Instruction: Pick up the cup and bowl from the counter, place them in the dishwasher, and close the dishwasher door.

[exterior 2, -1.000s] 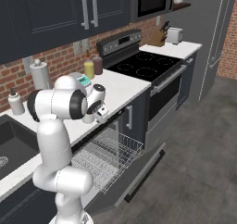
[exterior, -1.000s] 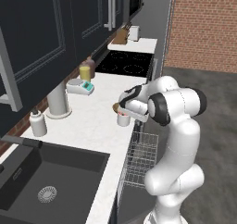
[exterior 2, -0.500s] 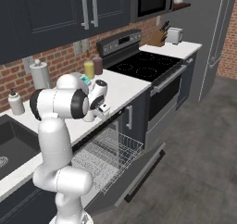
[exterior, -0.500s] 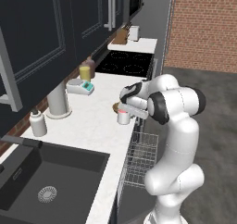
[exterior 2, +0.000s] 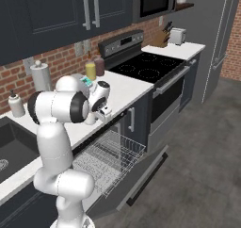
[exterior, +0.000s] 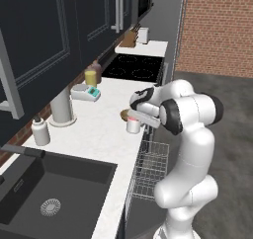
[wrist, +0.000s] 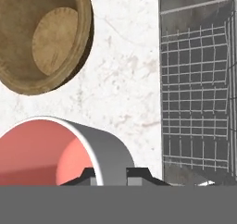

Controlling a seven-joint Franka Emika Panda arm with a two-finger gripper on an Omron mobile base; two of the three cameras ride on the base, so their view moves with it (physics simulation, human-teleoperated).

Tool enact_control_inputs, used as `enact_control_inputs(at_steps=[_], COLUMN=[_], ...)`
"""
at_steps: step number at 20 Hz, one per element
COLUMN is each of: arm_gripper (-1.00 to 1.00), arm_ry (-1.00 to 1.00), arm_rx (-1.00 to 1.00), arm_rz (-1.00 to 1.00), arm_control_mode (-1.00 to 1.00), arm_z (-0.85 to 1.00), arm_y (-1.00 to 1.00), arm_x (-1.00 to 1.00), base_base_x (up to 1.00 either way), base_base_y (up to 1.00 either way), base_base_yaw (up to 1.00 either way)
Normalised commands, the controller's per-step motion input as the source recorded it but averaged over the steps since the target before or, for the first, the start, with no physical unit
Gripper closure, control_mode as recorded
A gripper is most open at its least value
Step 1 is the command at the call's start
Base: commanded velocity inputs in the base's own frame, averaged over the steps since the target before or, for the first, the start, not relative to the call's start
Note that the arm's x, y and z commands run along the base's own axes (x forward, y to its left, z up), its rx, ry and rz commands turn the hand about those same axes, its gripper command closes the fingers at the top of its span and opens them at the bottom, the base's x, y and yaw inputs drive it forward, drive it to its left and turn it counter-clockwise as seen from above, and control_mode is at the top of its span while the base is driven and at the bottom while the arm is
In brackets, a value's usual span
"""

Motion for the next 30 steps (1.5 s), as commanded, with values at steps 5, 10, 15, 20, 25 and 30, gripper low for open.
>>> enact_control_inputs(at_steps=[5, 10, 15, 20, 25, 30], arm_gripper=[1.0, 1.0, 1.0, 1.0, 1.0, 1.0], arm_ry=[0.0, -0.02, 0.0, 0.02, 0.05, 0.09], arm_rx=[0.02, 0.01, 0.05, 0.16, 0.21, 0.25], arm_rz=[-0.12, -0.17, -0.14, -0.02, 0.0, 0.0], arm_control_mode=[-1.0, -1.0, -1.0, -1.0, -1.0, -1.0], arm_z=[0.0, 0.0, -0.13, -0.55, -0.78, -0.86], arm_y=[-0.56, -1.0, -1.0, -0.7, -0.25, -0.01], arm_x=[-0.68, -0.84, -0.2, 0.5, 0.8, 0.83], base_base_x=[0.0, 0.0, 0.0, 0.0, 0.0, 0.0], base_base_y=[0.0, 0.0, 0.0, 0.0, 0.0, 0.0], base_base_yaw=[0.0, 0.0, 0.0, 0.0, 0.0, 0.0])
